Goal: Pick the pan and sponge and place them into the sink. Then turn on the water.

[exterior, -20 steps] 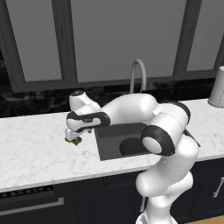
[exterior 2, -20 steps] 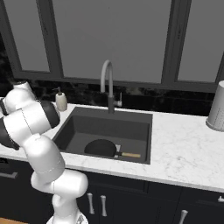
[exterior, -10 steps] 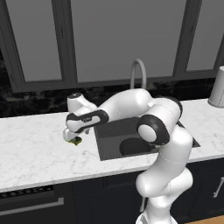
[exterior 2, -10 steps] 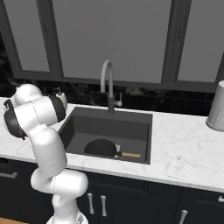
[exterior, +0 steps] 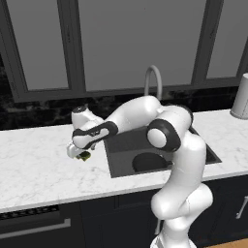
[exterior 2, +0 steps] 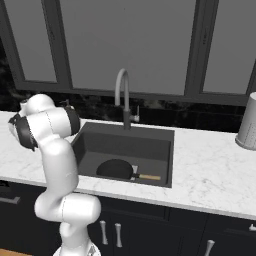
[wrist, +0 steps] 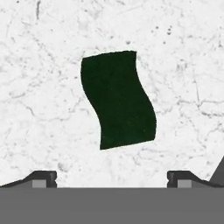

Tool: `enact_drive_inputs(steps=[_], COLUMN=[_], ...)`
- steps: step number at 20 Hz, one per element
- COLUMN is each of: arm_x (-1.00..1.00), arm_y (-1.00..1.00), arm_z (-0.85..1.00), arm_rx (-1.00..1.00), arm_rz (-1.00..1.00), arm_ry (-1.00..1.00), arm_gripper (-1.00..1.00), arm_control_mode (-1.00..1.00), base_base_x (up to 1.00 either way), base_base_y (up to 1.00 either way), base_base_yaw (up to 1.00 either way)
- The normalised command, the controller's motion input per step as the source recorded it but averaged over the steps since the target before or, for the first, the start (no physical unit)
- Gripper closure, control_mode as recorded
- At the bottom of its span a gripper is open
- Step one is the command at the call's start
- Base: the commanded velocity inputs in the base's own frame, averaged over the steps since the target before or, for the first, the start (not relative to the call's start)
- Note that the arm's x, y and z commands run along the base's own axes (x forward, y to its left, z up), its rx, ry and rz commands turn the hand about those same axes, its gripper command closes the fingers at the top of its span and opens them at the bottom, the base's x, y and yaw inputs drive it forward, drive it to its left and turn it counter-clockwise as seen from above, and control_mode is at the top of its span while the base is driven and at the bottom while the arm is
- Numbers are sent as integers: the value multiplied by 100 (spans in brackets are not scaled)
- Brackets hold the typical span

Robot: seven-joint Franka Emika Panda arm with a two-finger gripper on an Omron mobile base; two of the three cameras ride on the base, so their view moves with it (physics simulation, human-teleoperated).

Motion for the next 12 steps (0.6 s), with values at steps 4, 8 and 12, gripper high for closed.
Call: enact_drive_inputs(steps=[4, 8, 12], arm_x=[27, 27, 26], arm_y=[8, 9, 12], arm_z=[-17, -20, -20], arm_rx=[0, 0, 0], arm_rz=[0, 0, 0], arm_ry=[0, 0, 0], arm_gripper=[-100, -100, -100], arm_control_mode=[-100, -100, -100], base_base_x=[0, 0, 0], base_base_y=[0, 0, 0], base_base_yaw=[0, 0, 0])
